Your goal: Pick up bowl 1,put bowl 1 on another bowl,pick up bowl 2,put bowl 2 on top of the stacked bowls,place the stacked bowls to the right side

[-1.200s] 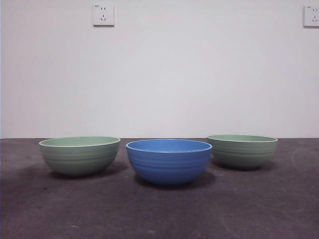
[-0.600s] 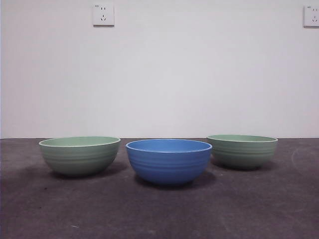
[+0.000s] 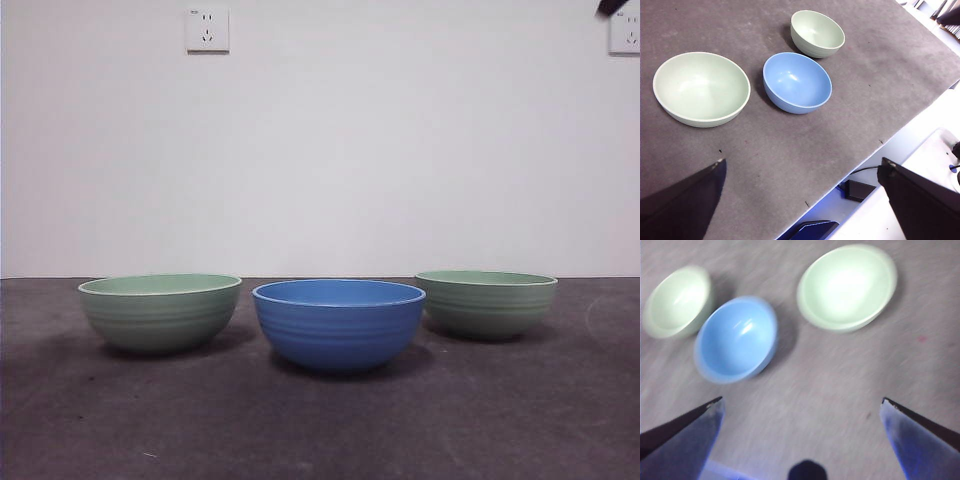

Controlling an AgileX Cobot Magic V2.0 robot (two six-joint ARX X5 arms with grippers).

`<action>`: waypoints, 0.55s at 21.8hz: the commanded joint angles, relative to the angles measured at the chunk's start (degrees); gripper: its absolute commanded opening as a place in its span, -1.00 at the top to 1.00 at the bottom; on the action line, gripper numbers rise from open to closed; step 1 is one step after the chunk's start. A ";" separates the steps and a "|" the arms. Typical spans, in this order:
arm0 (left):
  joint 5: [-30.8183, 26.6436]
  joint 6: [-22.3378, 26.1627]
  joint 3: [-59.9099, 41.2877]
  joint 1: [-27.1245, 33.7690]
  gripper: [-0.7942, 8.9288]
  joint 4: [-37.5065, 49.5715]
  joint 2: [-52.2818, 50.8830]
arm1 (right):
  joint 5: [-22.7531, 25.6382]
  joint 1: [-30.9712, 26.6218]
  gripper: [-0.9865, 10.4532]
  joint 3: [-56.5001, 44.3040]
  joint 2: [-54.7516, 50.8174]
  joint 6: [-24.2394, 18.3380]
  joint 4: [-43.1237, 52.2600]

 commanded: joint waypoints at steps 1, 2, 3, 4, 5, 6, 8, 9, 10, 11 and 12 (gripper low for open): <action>0.02 -0.15 0.13 -0.17 -0.37 0.33 -0.02 | 2.60 0.07 -0.21 0.20 4.48 3.32 4.42; 0.02 -0.15 0.13 -0.17 -0.37 0.33 -0.02 | 2.93 0.07 -0.21 0.44 6.51 3.74 5.81; 0.04 -0.15 0.13 -0.17 -0.37 0.33 -0.02 | 2.97 0.07 -0.21 0.66 8.41 4.20 7.10; 0.02 -0.15 0.13 -0.17 -0.37 0.31 -0.02 | 2.99 0.07 -0.21 0.94 10.62 4.52 8.50; 0.02 -0.15 0.13 -0.17 -0.37 0.31 -0.02 | 3.13 0.07 -0.21 1.22 12.94 4.52 10.03; 0.02 -0.15 0.13 -0.17 -0.37 0.28 -0.02 | 3.58 0.07 -0.21 1.51 14.95 4.55 11.21; 0.02 -0.15 0.13 -0.17 -0.37 0.31 -0.02 | 4.28 0.04 -0.21 2.10 19.56 4.79 14.16; 0.02 -0.15 0.13 -0.17 -0.37 0.31 -0.02 | 4.26 0.00 -0.21 2.47 21.59 5.01 15.17; 0.02 -0.15 0.13 -0.17 -0.37 0.28 -0.02 | 4.31 0.00 -0.21 2.93 23.89 5.33 16.31; 0.02 -0.15 0.13 -0.17 -0.37 0.28 -0.02 | 4.55 -0.04 -0.21 3.50 26.27 5.49 17.22; 0.02 -0.15 0.13 -0.17 -0.37 0.28 -0.02 | 5.29 -0.07 -0.21 4.04 28.17 5.51 17.68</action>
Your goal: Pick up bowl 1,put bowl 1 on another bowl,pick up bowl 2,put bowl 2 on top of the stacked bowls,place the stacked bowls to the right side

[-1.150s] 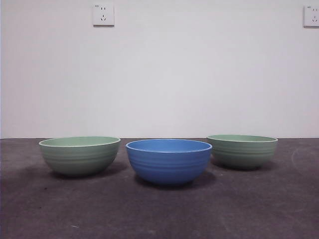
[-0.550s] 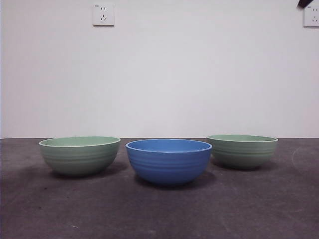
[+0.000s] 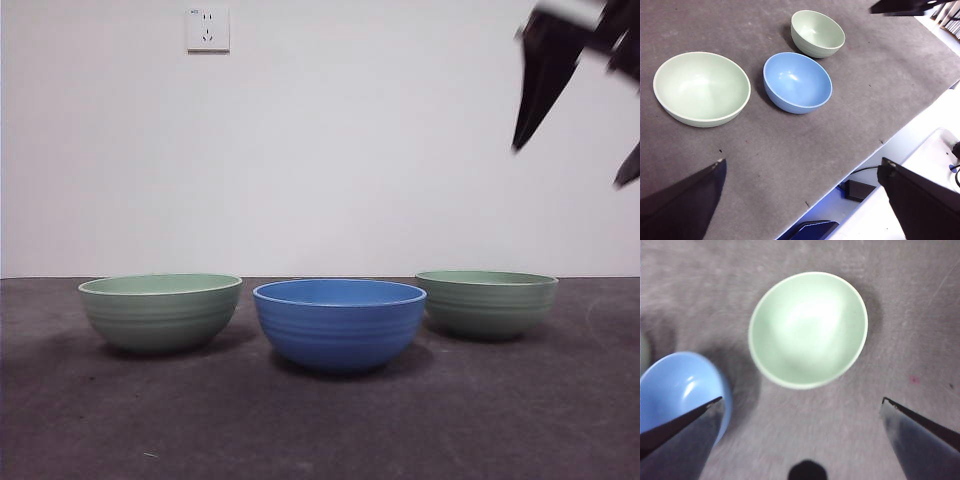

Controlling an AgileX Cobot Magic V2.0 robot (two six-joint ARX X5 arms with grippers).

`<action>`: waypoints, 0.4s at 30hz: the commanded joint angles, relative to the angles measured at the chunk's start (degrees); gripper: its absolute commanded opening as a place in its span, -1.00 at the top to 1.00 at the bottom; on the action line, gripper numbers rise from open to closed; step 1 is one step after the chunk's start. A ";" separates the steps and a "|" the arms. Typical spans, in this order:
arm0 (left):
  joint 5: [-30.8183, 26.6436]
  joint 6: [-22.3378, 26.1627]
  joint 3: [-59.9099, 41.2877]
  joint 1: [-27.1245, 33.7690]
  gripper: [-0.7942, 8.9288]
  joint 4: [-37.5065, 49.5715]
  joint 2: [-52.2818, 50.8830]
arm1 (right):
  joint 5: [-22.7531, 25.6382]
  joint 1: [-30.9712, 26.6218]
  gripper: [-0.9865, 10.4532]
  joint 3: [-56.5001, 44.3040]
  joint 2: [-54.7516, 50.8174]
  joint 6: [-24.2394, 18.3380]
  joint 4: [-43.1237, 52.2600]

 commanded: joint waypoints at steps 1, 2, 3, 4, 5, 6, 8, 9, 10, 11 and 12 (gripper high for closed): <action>0.02 -0.15 0.13 -0.17 -0.37 0.28 -0.02 | 2.19 -0.02 -0.21 1.84 6.12 0.96 1.36; 0.02 -0.15 0.13 -0.17 -0.37 0.26 -0.02 | 3.15 -0.02 -0.21 2.67 8.20 0.92 1.49; 0.02 -0.15 0.13 -0.17 -0.37 0.26 -0.02 | 3.17 -0.07 -0.21 3.37 9.92 0.72 1.77; 0.02 -0.15 0.13 -0.17 -0.37 0.26 -0.02 | 3.06 -0.09 -0.21 4.07 11.67 0.74 2.38; 0.02 -0.15 0.13 -0.17 -0.37 0.26 -0.02 | 3.08 -0.13 -0.21 4.74 13.33 0.76 3.04; 0.00 -0.15 0.13 -0.17 -0.37 0.26 -0.02 | 3.10 -0.26 -0.21 5.31 14.69 0.76 3.52; 0.02 -0.15 0.13 -0.17 -0.37 0.22 -0.02 | 3.15 -0.70 -0.20 6.54 17.35 0.79 4.24; 0.02 -0.15 0.13 -0.17 -0.37 0.20 -0.02 | 3.21 -0.83 -0.17 7.04 18.45 0.79 4.44; 0.02 -0.15 0.13 -0.17 -0.37 0.17 -0.02 | 3.85 -1.01 -0.10 7.37 19.47 0.79 4.85; 0.02 -0.15 0.13 -0.17 -0.37 0.13 -0.02 | 4.39 -1.14 -0.05 7.56 20.28 0.79 5.29; 0.02 -0.15 0.13 -0.17 -0.37 0.02 -0.02 | 4.55 -1.49 0.00 7.67 21.18 0.76 5.70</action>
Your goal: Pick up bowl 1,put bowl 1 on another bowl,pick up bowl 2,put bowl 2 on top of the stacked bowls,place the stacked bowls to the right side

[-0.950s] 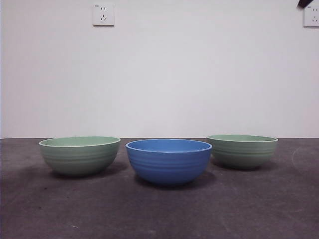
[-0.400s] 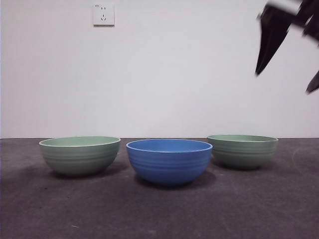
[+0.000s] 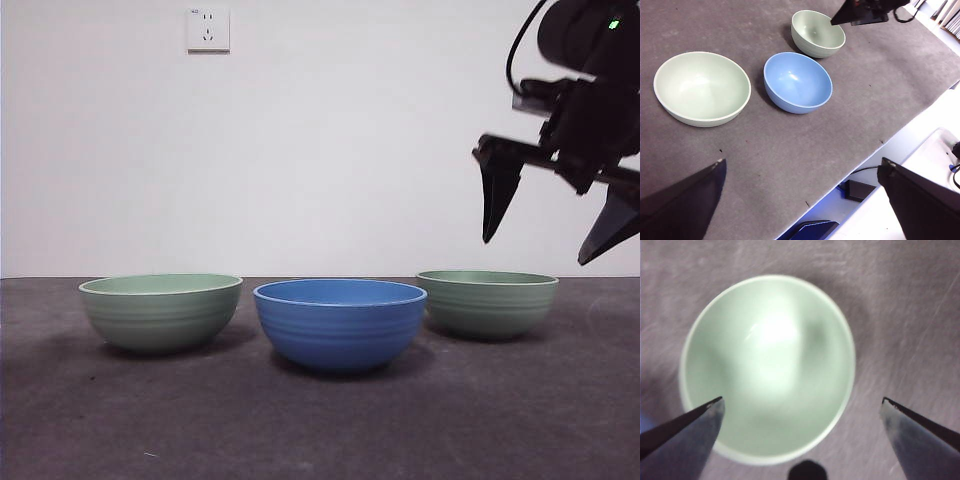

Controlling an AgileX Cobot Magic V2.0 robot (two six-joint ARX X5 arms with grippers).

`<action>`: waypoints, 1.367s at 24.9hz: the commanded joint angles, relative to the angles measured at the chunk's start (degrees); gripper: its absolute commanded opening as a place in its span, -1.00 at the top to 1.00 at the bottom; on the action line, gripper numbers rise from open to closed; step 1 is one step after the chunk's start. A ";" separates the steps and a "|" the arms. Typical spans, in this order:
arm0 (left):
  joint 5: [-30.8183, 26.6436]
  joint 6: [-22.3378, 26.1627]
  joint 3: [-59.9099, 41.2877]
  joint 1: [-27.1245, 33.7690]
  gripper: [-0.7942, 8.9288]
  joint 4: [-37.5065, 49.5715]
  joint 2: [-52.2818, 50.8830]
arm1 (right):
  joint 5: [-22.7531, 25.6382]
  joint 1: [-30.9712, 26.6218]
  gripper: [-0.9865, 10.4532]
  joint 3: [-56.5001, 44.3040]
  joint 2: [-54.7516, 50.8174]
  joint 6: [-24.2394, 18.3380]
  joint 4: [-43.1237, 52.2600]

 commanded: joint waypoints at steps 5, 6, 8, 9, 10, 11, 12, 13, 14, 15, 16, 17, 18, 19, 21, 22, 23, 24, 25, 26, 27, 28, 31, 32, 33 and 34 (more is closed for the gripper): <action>0.00 -0.13 0.13 -0.17 -0.37 -0.15 -0.02 | 0.44 -2.16 0.08 0.28 4.39 0.55 1.62; 0.00 -0.13 0.13 -0.17 -0.37 -0.15 -0.02 | 0.48 -2.32 0.14 0.28 4.70 0.50 1.66; 0.00 -0.13 0.13 -0.17 -0.37 -0.13 -0.02 | 0.39 -2.78 0.18 0.28 5.31 0.52 1.92; -0.02 -0.13 0.13 -0.17 -0.37 -0.13 -0.02 | 0.37 -2.89 0.18 0.28 5.57 0.52 2.03; -0.02 -0.13 0.13 -0.17 -0.37 -0.11 -0.02 | 0.44 -2.89 0.20 0.28 5.70 0.48 2.05; -0.02 -0.13 0.13 -0.17 -0.37 -0.13 -0.02 | 0.39 -2.89 0.28 0.28 5.79 0.46 2.10; -0.02 -0.11 0.13 -0.17 -0.37 -0.11 -0.02 | 0.33 -2.89 0.37 0.28 5.79 0.11 2.25; -0.02 -0.11 0.13 -0.17 -0.37 -0.11 -0.02 | 0.15 -2.89 0.49 0.28 5.79 -0.44 2.47; -0.02 -0.11 0.13 -0.17 -0.37 -0.11 -0.02 | 0.00 -2.89 0.57 0.28 5.79 -0.52 2.67; -0.02 -0.11 0.13 -0.17 -0.37 -0.11 -0.02 | -0.02 -2.89 0.58 0.28 5.79 -0.52 2.75; -0.04 -0.11 0.13 -0.17 -0.37 -0.11 -0.02 | -0.02 -2.86 0.58 0.28 5.81 -0.52 2.78; -0.04 -0.11 0.13 -0.17 -0.37 -0.11 -0.02 | -0.02 -2.86 0.58 0.28 6.01 -0.52 2.78; -0.04 -0.11 0.13 -0.17 -0.37 -0.13 -0.02 | -0.02 -2.86 0.58 0.28 6.36 -0.50 2.67; -0.04 -0.11 0.13 -0.17 -0.37 -0.11 -0.02 | -0.02 -2.86 0.58 0.28 6.84 -0.50 2.54; -0.04 -0.11 0.13 -0.17 -0.37 -0.11 -0.02 | 0.02 -2.89 0.63 0.28 7.52 -0.50 2.64; -0.04 -0.11 0.13 -0.17 -0.37 -0.11 -0.02 | 0.02 -2.89 0.73 0.28 7.52 -0.52 3.08; -0.07 -0.11 0.13 -0.17 -0.37 -0.09 -0.02 | 0.02 -2.86 0.82 0.28 7.50 -0.52 3.80; -0.13 -0.11 0.13 -0.17 -0.37 -0.09 -0.02 | 0.02 -2.86 0.85 0.28 7.50 -0.50 4.46; -0.17 -0.11 0.13 -0.17 -0.37 -0.09 -0.02 | 0.02 -2.86 0.85 0.28 7.50 -0.50 4.76; -0.42 -0.11 0.13 -0.17 -0.37 -0.09 -0.02 | 0.02 -2.86 0.85 0.31 7.50 -0.50 4.81; -0.98 -0.09 0.13 -0.17 -0.37 -0.09 -0.02 | 0.00 -2.84 0.85 0.33 7.37 -0.50 4.79; -1.97 -0.09 0.13 -0.17 -0.37 0.02 -0.02 | 0.00 -2.78 0.85 0.35 6.97 -0.50 4.61; -3.10 -0.09 0.13 -0.17 -0.37 0.42 -0.02 | -0.04 -2.32 0.85 0.37 3.39 -0.55 4.26; -3.13 -0.09 0.13 -0.17 -0.37 0.72 -0.02 | -0.55 -1.88 0.85 0.37 1.53 -0.59 3.89; -3.13 -0.11 0.13 -0.17 -0.37 1.14 -0.02 | -1.97 -1.46 0.85 0.37 -0.42 -1.01 3.43; -3.13 -0.11 0.13 -0.17 -0.37 1.53 -0.02 | -3.30 -0.70 0.85 0.37 -2.45 -1.01 2.71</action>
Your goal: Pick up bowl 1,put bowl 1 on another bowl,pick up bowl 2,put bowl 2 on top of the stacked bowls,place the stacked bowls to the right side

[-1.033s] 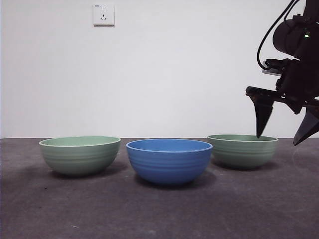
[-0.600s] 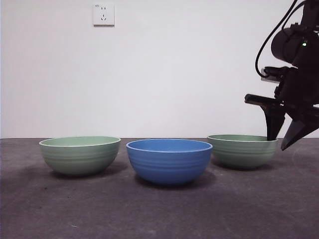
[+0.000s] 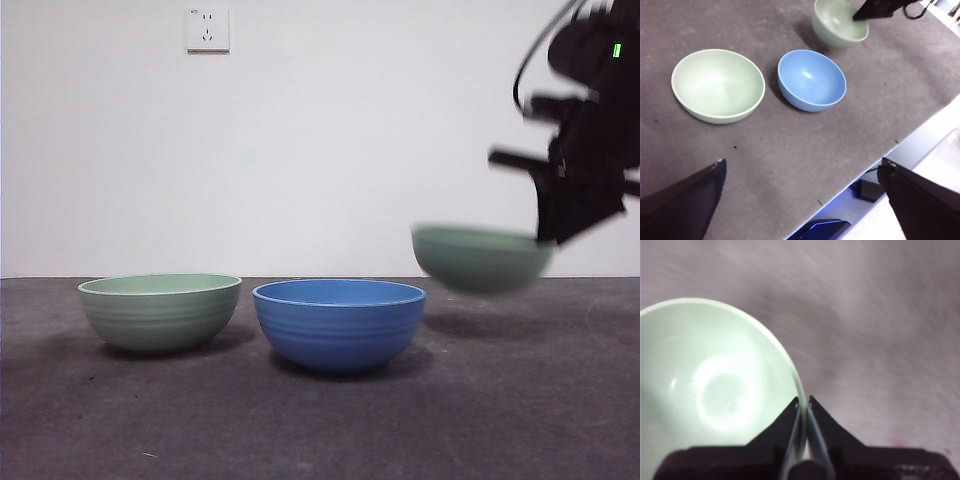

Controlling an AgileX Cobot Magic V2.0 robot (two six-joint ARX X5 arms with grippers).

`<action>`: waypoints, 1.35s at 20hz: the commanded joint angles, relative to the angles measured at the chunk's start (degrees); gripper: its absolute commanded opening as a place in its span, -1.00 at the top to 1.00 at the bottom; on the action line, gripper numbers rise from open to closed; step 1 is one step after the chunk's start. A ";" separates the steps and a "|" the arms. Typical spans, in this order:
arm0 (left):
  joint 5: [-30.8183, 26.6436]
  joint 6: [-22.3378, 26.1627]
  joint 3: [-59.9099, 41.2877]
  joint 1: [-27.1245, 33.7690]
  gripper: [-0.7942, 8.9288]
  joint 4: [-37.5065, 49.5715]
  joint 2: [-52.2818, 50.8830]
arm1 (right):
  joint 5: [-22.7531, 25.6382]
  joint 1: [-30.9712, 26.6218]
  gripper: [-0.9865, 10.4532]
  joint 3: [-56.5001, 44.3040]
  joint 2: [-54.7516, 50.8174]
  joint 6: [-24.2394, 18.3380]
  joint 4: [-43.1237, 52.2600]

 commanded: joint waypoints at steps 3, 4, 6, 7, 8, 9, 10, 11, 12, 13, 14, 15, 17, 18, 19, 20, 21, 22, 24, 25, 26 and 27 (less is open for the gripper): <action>-0.04 -0.11 0.13 -0.17 -0.37 1.01 0.00 | -2.78 5.35 0.85 0.09 -7.41 -1.33 -3.30; -0.04 -0.11 0.13 -0.17 -0.37 0.98 0.00 | -2.78 7.21 0.85 0.09 -8.28 -1.40 -4.17; -0.04 -0.11 0.13 -0.17 -0.37 0.98 0.00 | -2.71 11.34 0.85 0.09 -8.59 -1.40 -5.57; -0.02 -0.11 0.13 -0.17 -0.37 0.96 0.00 | -2.67 13.18 0.85 0.09 -8.28 -1.40 -5.86; -0.04 -0.11 0.13 -0.17 -0.37 0.96 0.00 | -2.49 14.78 0.85 0.09 -7.80 -1.40 -5.81; -0.02 -0.11 0.13 -0.17 -0.37 0.94 0.00 | -2.27 16.37 0.85 0.09 -7.04 -1.40 -5.55; 0.00 -0.11 0.13 -0.17 -0.37 0.94 0.00 | -2.05 17.49 0.85 0.09 -6.16 -1.38 -5.20; 0.00 -0.13 0.13 -0.17 -0.37 0.94 0.00 | -0.94 18.45 0.85 0.09 -4.94 -1.36 -4.94; 0.00 -0.13 0.13 -0.17 -0.37 0.92 0.00 | 0.35 18.91 0.85 0.09 -3.91 -1.38 -4.94; 0.02 -0.13 0.13 -0.17 -0.37 0.92 0.00 | 0.74 19.32 0.85 0.09 -2.51 -1.44 -4.92; 0.02 -0.13 0.13 -0.17 -0.37 0.92 0.00 | 0.70 19.65 0.85 0.09 -1.44 -1.44 -4.74; 0.04 -0.13 0.13 -0.17 -0.37 0.92 0.00 | 0.74 20.00 0.85 0.07 -0.42 -1.64 -4.26; 0.02 -0.13 0.13 -0.17 -0.37 0.92 0.00 | 0.72 20.52 0.85 0.07 0.59 -1.81 -3.17; 0.02 -0.13 0.13 -0.17 -0.37 0.94 0.00 | 0.70 20.90 0.85 0.07 0.92 -1.79 -2.80; 0.00 -0.13 0.13 -0.17 -0.37 0.96 0.00 | 0.74 21.14 0.85 0.09 1.29 -1.79 -2.56; 0.02 -0.13 0.13 -0.17 -0.37 1.01 0.11 | 0.74 21.14 0.85 0.07 1.70 -1.79 -2.56; 0.02 -0.13 0.13 -0.17 -0.37 0.98 0.26 | 0.79 21.38 0.85 0.07 2.43 -1.77 -2.56; 0.02 -0.13 0.13 -0.17 -0.37 0.98 0.42 | 0.92 21.51 0.85 0.07 3.15 -1.79 -2.56; 0.04 -0.13 0.13 -0.17 -0.37 0.94 0.83 | 1.95 21.53 0.85 0.07 4.46 -1.79 -2.60; 0.04 -0.13 0.13 -0.17 -0.37 0.94 0.96 | 2.23 21.75 0.85 0.07 4.74 -1.84 -2.60; 0.02 -0.13 0.13 -0.17 -0.37 0.94 1.09 | 2.16 21.88 0.85 0.07 4.76 -1.99 -2.49; 0.00 -0.13 0.13 -0.17 -0.37 0.96 1.14 | 2.14 22.01 0.84 0.09 4.76 -2.10 -2.43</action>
